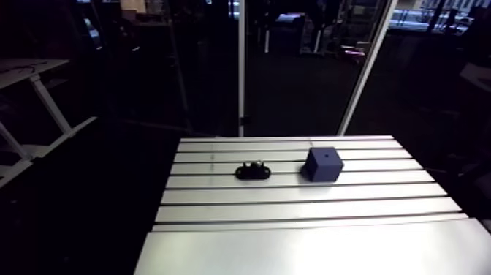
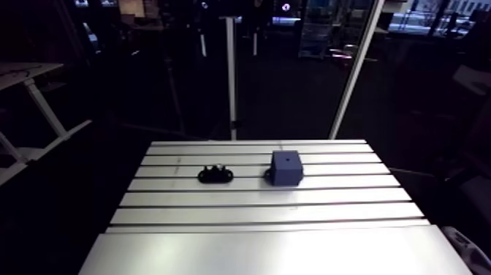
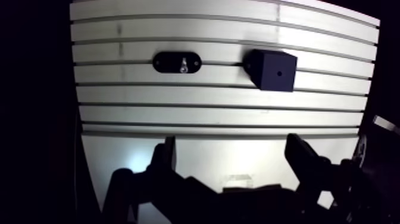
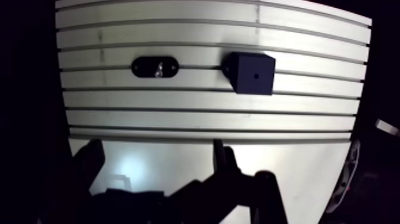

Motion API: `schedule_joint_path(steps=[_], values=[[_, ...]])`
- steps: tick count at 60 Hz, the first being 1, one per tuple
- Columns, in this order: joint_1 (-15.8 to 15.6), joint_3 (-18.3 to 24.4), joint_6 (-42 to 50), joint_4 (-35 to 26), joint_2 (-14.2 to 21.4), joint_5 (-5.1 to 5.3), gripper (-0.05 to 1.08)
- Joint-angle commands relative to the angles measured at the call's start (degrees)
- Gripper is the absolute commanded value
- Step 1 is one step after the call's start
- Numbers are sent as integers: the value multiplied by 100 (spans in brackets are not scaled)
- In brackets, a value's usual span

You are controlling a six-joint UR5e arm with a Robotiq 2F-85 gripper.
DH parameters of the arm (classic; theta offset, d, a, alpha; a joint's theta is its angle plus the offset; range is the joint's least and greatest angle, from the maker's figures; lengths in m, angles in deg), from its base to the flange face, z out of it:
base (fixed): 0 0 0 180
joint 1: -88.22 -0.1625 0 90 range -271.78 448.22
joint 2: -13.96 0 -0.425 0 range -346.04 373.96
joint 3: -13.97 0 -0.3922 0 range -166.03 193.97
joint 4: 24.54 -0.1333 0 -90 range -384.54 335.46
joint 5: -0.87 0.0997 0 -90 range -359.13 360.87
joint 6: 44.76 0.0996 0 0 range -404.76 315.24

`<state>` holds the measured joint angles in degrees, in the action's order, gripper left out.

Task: Pick up the M10 bolt and insert it into the hole until fully seated.

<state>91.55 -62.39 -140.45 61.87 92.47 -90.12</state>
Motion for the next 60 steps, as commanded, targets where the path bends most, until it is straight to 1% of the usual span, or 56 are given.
schedule_joint_path(steps=[1, 3, 13, 15, 20, 28, 38, 47, 60], values=[[-92, -552, -35, 956, -48, 35, 1], [-96, -647, -33, 985, -123, 25, 1], [-166, -884, 0, 1144, -266, 0, 1], [-166, -1006, 9, 1290, -303, -1, 1], [-166, -1097, 18, 1425, -329, -1, 1], [-182, -1370, 63, 1819, -453, 15, 1], [-184, -1614, 80, 2206, -464, 34, 1], [-235, -1769, 167, 2467, -504, 34, 1], [-272, -1910, 229, 2618, -595, 25, 1]])
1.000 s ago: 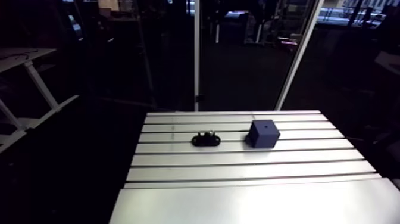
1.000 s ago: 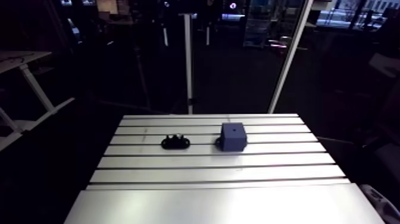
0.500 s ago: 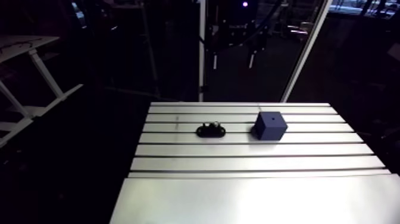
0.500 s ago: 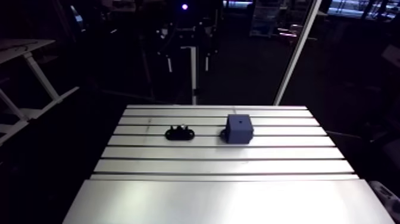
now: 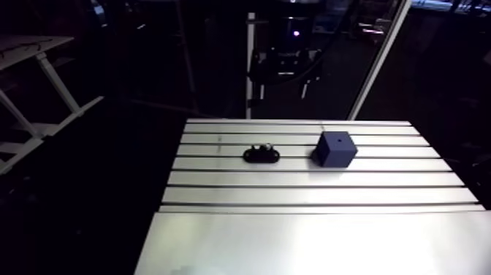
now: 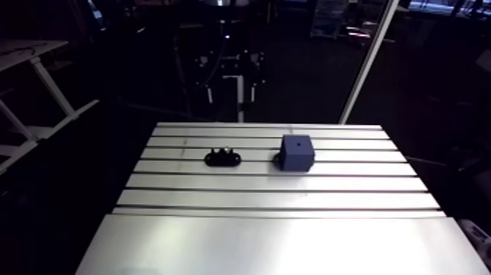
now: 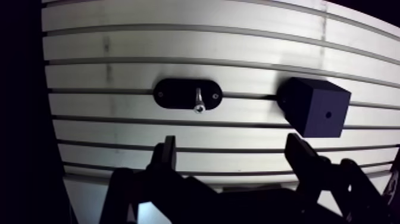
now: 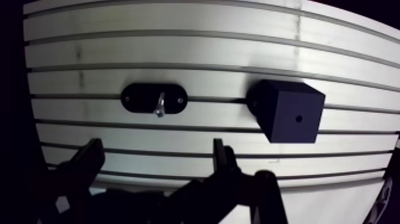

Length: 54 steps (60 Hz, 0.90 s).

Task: Pick up the M10 bolt and insert it into the hole until fully seated.

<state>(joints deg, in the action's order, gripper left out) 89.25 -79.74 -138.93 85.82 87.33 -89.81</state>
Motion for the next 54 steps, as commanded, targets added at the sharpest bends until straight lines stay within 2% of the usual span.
schedule_joint_path(steps=[1, 44, 54], values=[[-41, -200, 93, 242, -82, -6, 1], [-181, -475, 122, 682, -283, 11, 1], [-182, -529, 122, 797, -421, -31, 1]])
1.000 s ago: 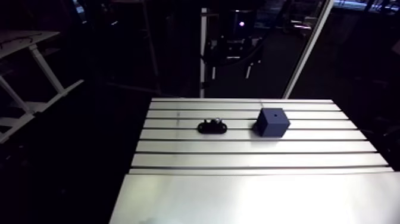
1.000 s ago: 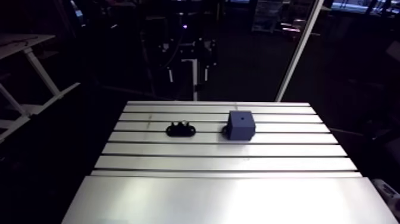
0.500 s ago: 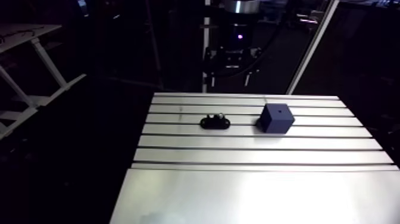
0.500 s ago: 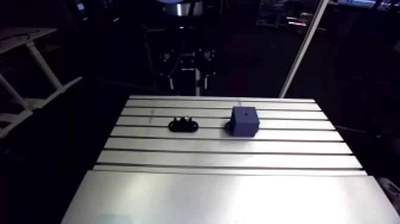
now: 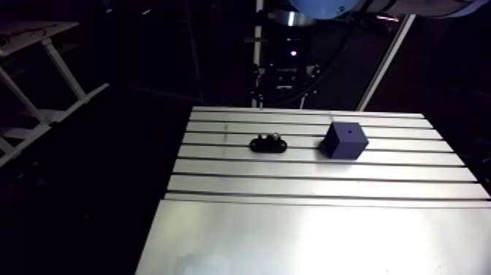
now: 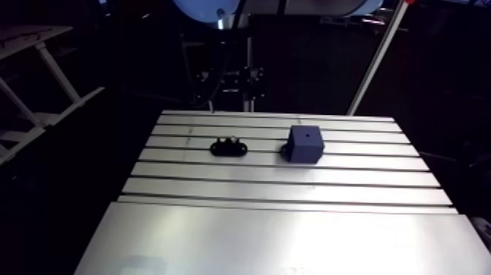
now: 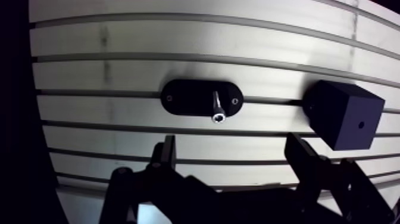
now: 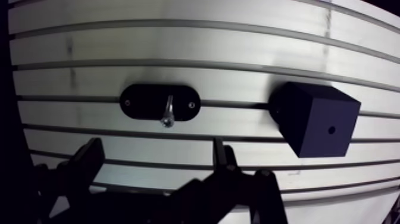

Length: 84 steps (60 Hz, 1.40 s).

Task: Pick up the M10 bolt and insert it into the hole until fully seated.

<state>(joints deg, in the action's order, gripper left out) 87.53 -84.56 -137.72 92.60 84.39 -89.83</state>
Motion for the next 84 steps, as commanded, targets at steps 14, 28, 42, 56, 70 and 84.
schedule_joint_path(steps=[14, 28, 42, 56, 70, 84], values=[[-9, -65, 2, 138, -244, -31, 1], [-9, -135, 2, 156, -314, -22, 1], [-9, -231, -16, 408, -358, -83, 1], [-9, -258, -16, 411, -386, -75, 1], [-9, -258, -25, 411, -410, -40, 2], [-9, -241, -25, 411, -439, -31, 21]])
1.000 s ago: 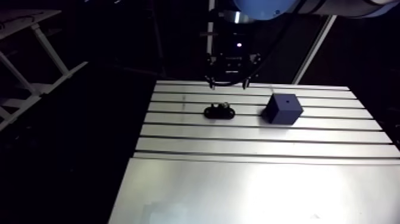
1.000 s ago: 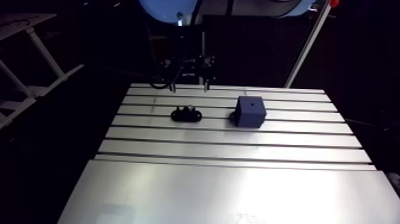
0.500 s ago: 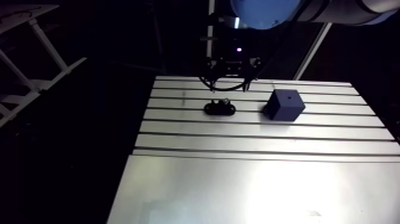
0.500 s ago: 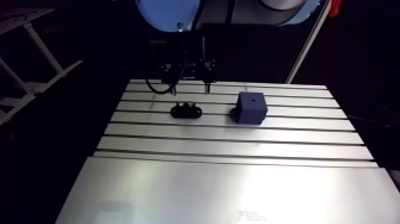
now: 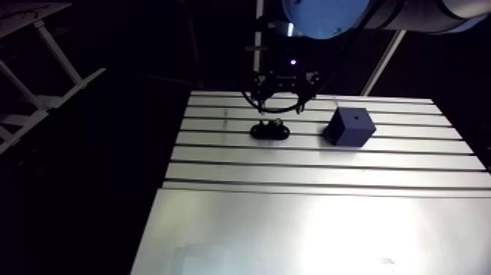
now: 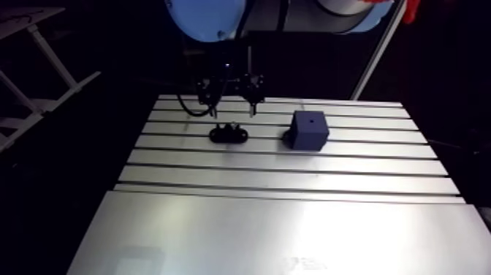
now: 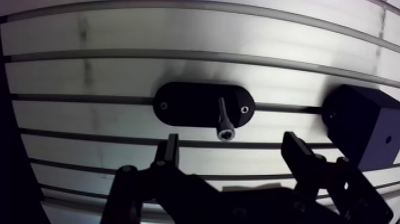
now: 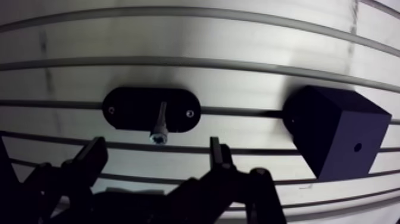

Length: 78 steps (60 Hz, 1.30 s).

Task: Pick up the M10 bolt and insert it into the hole until fully seated.

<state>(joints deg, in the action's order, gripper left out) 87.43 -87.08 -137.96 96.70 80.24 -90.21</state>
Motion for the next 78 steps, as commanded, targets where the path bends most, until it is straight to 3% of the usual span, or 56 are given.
schedule_joint_path(steps=[1, 21, 78], values=[[0, 11, -1, 1, -23, 8, 21], [0, 11, -1, 1, -84, -1, 42], [-18, -6, -1, -7, -94, -1, 47]])
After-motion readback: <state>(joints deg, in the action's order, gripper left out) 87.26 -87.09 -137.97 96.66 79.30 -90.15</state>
